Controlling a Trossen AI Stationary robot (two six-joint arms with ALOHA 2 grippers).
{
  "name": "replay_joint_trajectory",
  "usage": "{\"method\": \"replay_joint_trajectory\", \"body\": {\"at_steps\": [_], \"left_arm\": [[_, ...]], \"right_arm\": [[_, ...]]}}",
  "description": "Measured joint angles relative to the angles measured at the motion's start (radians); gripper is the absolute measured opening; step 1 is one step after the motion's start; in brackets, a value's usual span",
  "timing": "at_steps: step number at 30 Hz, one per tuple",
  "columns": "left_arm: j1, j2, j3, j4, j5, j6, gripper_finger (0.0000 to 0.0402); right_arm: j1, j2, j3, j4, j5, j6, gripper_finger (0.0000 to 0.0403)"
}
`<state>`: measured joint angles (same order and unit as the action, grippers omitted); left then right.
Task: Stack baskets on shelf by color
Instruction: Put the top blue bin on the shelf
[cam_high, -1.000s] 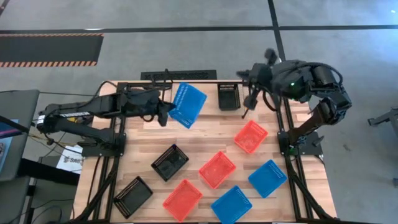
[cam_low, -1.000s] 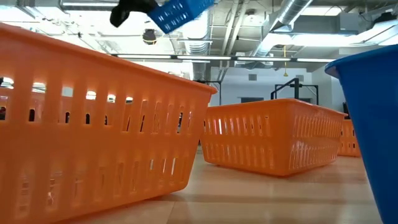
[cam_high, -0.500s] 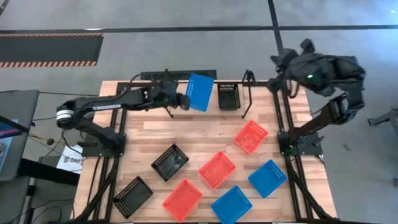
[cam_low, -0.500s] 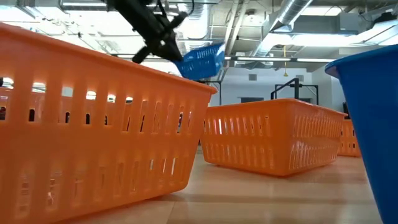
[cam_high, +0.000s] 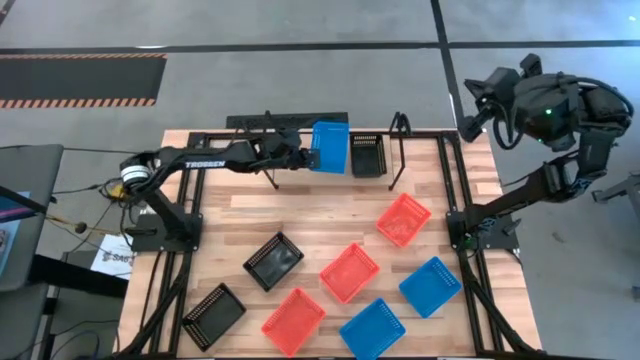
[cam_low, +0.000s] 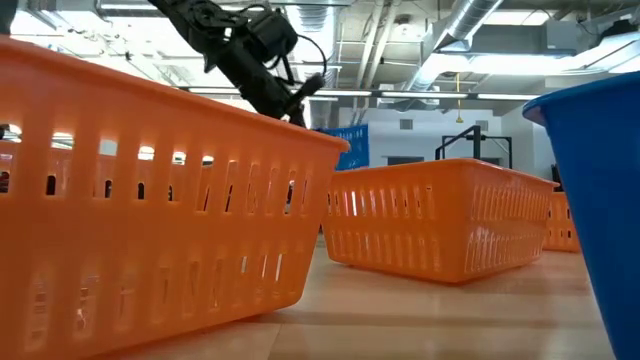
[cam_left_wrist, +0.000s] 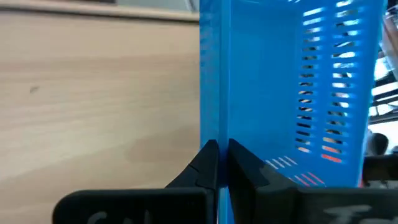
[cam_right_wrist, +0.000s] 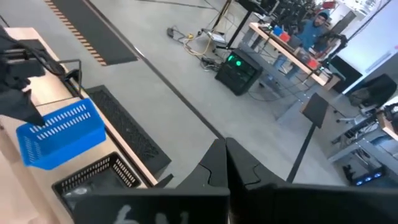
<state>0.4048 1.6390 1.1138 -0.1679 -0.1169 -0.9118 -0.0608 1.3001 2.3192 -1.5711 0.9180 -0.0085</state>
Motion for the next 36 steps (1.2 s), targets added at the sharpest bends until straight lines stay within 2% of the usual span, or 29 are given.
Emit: {"method": "replay_joint_trajectory", "body": {"at_steps": [6,11,13,16,30,36], "left_arm": [[-0.003,0.017,0.105,-0.062,0.004,0.055,0.0],[-0.013,0.01,0.28,-0.398,-0.087,0.116,0.0],[-0.015,0.008,0.337,-0.539,-0.132,0.109,0.0],[-0.015,0.009,0.39,-0.671,-0.14,0.074,0.0],[-0.006,0.039,0.366,-0.793,-0.084,-0.024,0.0],[0.007,0.079,0.367,-0.764,-0.047,-0.056,0.0]], "right_arm": [[0.0,0.002,0.0,0.0,-0.002,-0.036,0.0001],[0.0,0.003,0.0,0.0,-0.002,-0.045,0.0001],[0.0,0.003,0.0,0.0,-0.002,-0.046,0.0001],[0.0,0.003,0.0,0.0,-0.001,-0.046,0.0001],[0.0,0.003,0.0,0.0,-0.001,-0.052,0.0001],[0.0,0.003,0.0,0.0,-0.001,-0.053,0.0001]]}}
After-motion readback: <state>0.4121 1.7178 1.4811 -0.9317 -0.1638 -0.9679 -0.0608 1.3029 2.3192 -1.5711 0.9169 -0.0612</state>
